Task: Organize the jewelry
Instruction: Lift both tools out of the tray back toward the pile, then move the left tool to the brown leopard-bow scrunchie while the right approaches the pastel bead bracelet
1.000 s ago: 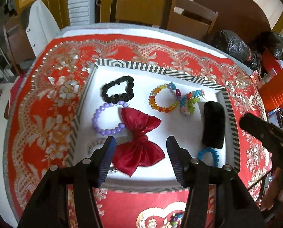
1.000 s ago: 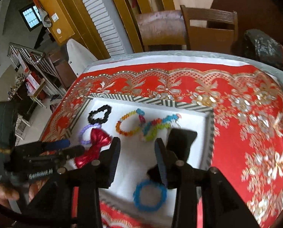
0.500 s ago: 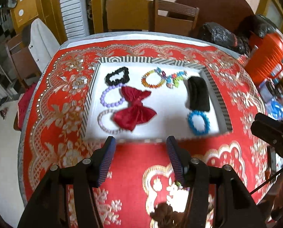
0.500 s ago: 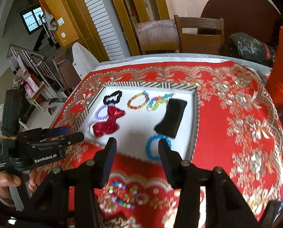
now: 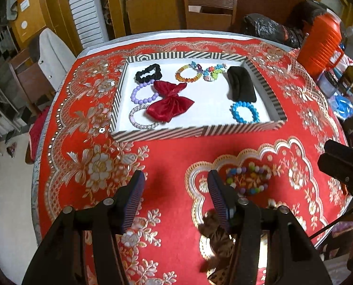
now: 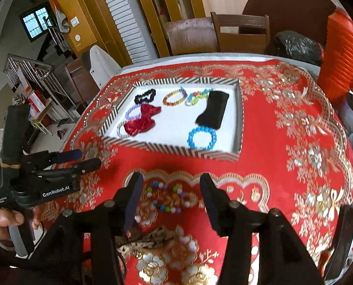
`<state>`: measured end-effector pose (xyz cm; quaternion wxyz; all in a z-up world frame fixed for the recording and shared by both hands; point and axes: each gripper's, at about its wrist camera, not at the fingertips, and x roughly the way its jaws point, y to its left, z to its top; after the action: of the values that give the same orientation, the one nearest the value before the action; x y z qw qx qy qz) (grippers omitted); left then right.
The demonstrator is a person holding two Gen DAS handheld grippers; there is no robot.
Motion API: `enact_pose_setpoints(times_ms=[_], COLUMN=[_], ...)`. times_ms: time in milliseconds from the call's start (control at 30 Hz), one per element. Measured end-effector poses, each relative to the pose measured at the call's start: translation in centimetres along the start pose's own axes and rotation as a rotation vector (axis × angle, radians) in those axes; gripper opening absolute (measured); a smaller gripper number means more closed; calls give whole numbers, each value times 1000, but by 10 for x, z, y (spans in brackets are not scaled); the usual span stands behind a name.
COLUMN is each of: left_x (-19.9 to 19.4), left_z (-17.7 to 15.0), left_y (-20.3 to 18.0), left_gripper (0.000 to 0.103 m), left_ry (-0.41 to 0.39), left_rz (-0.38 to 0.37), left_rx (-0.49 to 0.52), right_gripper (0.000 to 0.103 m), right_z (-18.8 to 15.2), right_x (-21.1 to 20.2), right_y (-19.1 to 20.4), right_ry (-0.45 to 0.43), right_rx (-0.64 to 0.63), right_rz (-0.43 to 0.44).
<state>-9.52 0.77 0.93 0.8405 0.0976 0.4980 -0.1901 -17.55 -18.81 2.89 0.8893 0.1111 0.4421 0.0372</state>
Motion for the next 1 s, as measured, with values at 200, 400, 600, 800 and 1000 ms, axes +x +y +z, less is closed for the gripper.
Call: enact_pose_setpoints(times_ms=[200, 400, 600, 800, 1000], left_x=[-5, -6, -6, -4, -2], left_z=[-13, -20, -26, -28, -30], left_y=[-2, -4, -9, -12, -14], left_gripper=[40, 40, 40, 40, 40], left_ry=[8, 14, 28, 39, 43], left_rz=[9, 26, 22, 20, 25], left_rx=[22, 27, 45, 60, 64], right_gripper=[52, 52, 53, 53, 53], right_z=[-18, -30, -38, -42, -45], right_x=[-6, -12, -16, -15, -11], right_y=[5, 5, 2, -3, -6], right_ry=[4, 8, 20, 31, 43], right_rx=[3, 5, 12, 19, 29], right_rz=[-4, -18, -25, -33, -34])
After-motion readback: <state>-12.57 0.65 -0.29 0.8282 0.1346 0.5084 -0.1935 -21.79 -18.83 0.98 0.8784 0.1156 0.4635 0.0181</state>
